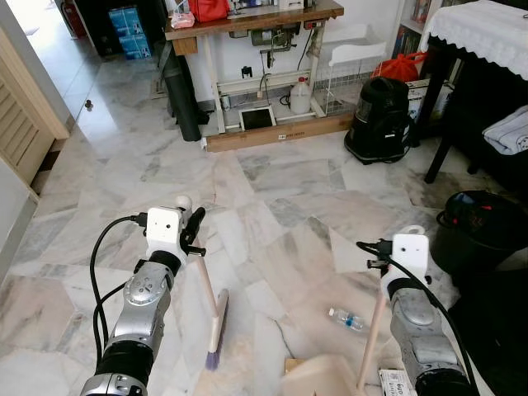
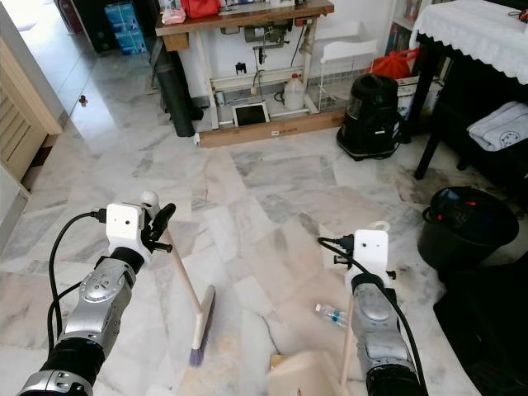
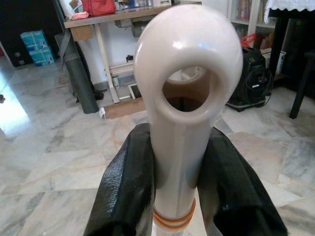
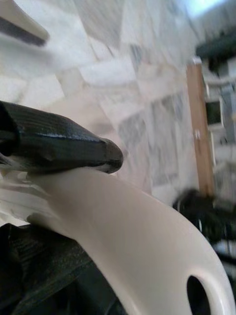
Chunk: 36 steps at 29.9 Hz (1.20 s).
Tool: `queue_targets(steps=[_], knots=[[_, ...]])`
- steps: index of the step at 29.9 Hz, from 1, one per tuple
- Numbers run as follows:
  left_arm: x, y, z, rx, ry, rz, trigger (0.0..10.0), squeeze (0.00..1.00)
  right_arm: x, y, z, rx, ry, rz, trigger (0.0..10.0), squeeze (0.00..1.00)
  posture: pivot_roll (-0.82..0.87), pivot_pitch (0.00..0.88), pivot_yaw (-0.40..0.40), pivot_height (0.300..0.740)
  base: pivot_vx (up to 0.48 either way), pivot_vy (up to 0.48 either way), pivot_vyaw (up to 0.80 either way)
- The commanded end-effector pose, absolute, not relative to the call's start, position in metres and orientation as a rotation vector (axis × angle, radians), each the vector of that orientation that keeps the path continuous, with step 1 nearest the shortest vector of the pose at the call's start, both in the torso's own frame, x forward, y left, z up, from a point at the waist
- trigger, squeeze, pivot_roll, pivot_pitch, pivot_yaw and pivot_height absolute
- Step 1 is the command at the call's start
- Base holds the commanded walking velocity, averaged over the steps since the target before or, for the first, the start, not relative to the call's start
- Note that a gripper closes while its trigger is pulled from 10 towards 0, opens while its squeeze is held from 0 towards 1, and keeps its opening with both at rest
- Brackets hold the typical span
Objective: Sweep floor
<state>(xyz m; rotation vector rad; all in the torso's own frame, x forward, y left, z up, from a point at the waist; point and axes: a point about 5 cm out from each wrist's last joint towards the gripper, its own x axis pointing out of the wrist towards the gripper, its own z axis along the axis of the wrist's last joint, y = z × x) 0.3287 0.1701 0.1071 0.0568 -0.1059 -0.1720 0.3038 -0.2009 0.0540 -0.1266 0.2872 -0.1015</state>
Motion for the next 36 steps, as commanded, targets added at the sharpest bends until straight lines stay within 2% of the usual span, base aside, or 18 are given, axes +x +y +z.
queue_targets(steps=[1,9,10,36], knots=[[0.331,0.172,0.117,0.064,-0.146,-0.172,10.0,0.0,0.308,-0.194,0.063,-0.116,0.275,-0.044,10.0,0.0,-0.17,0.0,0.07,0.74,0.0,0.0,0.0],[0.331,0.172,0.117,0.063,-0.145,-0.174,10.0,0.0,0.304,-0.183,0.063,-0.11,0.309,0.084,10.0,0.0,-0.17,0.0,0.07,0.74,0.0,0.0,0.0],[0.331,0.171,0.117,0.062,-0.143,-0.176,10.0,0.0,0.301,-0.178,0.061,-0.133,0.343,0.166,10.0,0.0,-0.17,0.0,0.068,0.74,0.0,0.0,0.0],[0.332,0.171,0.118,0.06,-0.14,-0.182,10.0,0.0,0.277,-0.172,0.05,-0.203,0.479,0.439,10.0,0.0,-0.16,0.0,0.07,0.74,0.0,0.0,0.0]])
